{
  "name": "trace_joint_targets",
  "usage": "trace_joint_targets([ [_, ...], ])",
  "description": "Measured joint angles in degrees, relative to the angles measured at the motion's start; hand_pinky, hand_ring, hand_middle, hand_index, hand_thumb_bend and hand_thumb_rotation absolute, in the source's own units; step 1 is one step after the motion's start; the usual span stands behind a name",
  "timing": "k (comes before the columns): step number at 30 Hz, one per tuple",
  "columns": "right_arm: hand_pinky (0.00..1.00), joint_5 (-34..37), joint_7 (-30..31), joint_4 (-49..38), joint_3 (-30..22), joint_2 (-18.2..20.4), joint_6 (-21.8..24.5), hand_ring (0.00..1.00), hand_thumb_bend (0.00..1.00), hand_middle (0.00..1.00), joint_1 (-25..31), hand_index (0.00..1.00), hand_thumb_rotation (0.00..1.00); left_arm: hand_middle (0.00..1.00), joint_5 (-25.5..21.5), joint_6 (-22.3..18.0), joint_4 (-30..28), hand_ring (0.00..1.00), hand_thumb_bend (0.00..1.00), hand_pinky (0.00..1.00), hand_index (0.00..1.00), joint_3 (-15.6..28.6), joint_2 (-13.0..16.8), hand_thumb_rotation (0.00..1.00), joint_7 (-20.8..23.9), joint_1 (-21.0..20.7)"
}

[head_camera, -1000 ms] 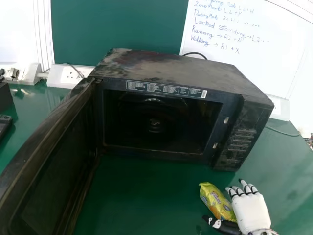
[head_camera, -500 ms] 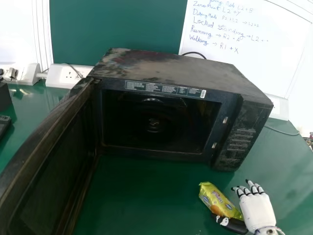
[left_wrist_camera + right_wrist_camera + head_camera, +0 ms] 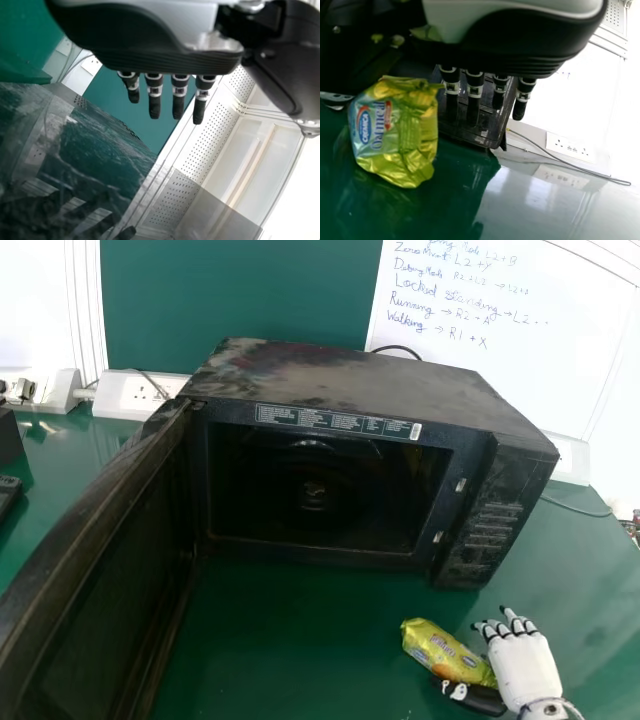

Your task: Put biscuit inside oven

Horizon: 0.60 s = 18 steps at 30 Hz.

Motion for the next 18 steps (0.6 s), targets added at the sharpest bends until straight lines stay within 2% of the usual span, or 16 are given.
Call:
trace_joint_targets([
  [9, 0.91, -1.32, 1.03, 0.07, 2.96, -0.2, 1.22, 0.85, 0.92, 0.88, -2.0, 0.86, 0.61, 0.97, 0.0, -0.14, -0.18, 0.94, 0.93, 0.9, 0.91, -0.59, 0.02, 0.64, -0.02, 0.29],
  [18, 0.91, -1.61, 3.79, -1.67, 4.83, -0.2, 1.38, 0.84, 0.92, 0.87, -3.79, 0.86, 0.57, 0.96, 0.27, -0.59, -0.47, 0.93, 0.95, 0.9, 0.9, -1.47, 0.04, 0.63, 0.69, 0.73],
])
